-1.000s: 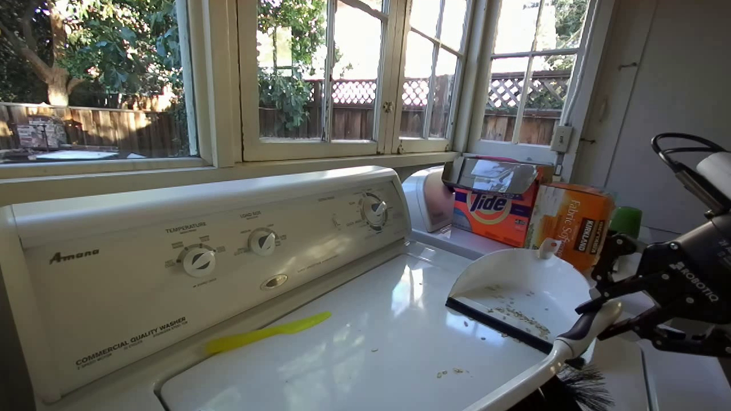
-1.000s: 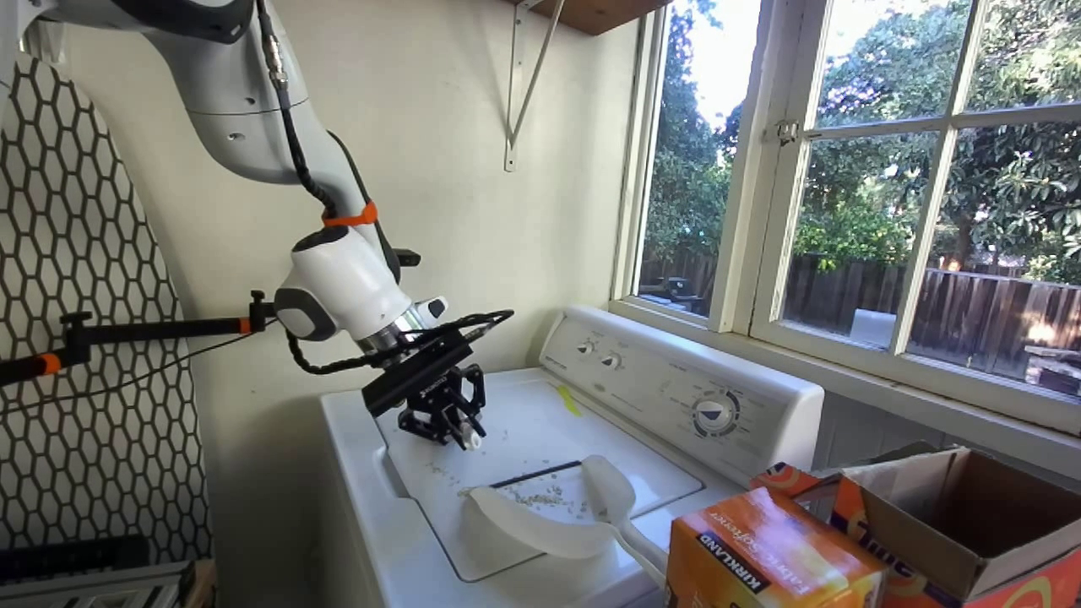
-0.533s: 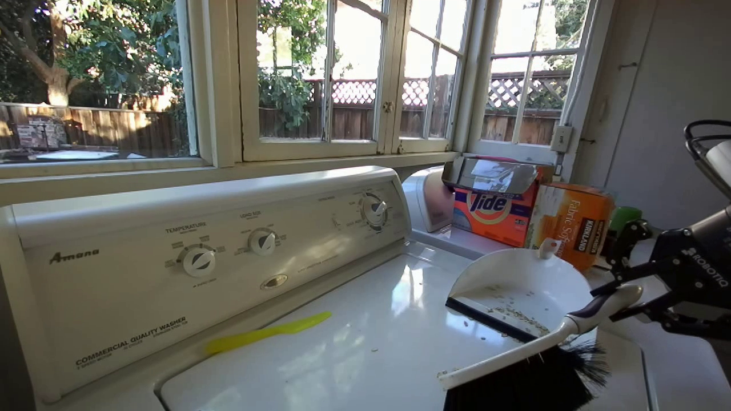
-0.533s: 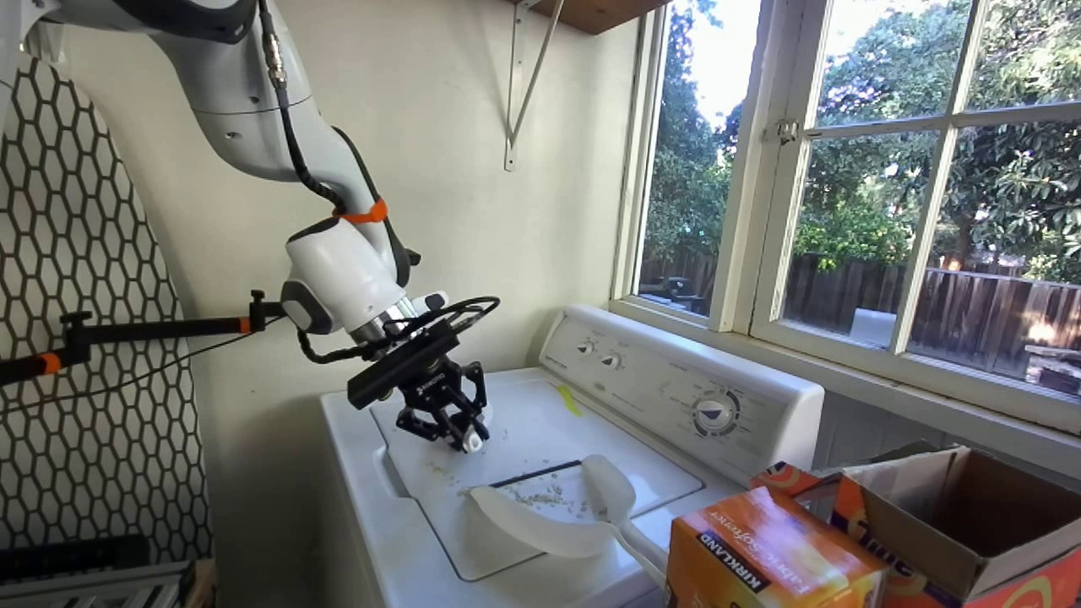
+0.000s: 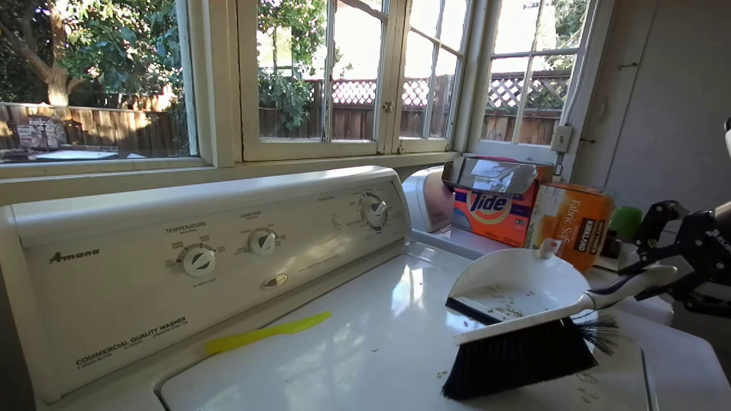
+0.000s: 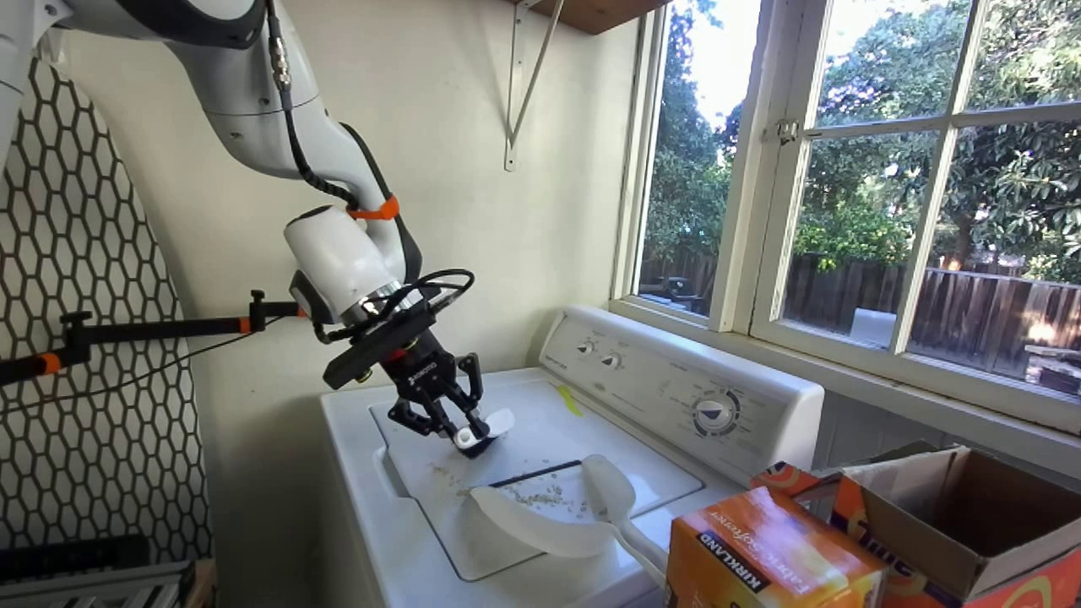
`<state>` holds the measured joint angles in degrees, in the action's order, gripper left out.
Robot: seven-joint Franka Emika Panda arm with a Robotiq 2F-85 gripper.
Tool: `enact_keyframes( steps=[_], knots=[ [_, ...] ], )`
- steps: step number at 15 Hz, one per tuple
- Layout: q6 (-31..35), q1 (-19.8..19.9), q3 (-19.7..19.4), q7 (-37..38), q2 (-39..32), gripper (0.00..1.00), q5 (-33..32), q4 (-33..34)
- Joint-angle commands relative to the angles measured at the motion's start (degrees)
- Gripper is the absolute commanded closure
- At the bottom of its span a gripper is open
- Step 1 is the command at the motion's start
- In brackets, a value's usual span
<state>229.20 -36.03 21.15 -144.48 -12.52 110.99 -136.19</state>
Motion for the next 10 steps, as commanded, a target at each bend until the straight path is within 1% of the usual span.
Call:
enact_keyframes(
  steps=[1,5,10],
  knots=[
    [5.5,2.4,2.6,-2.4,-1.0,0.93,4.2,2.1],
    [9.7,3.9,4.1,-2.1,-1.1,0.93,7.7,2.0],
    [14.7,5.4,5.0,-1.6,-1.1,0.93,11.5,2.3]
  ],
)
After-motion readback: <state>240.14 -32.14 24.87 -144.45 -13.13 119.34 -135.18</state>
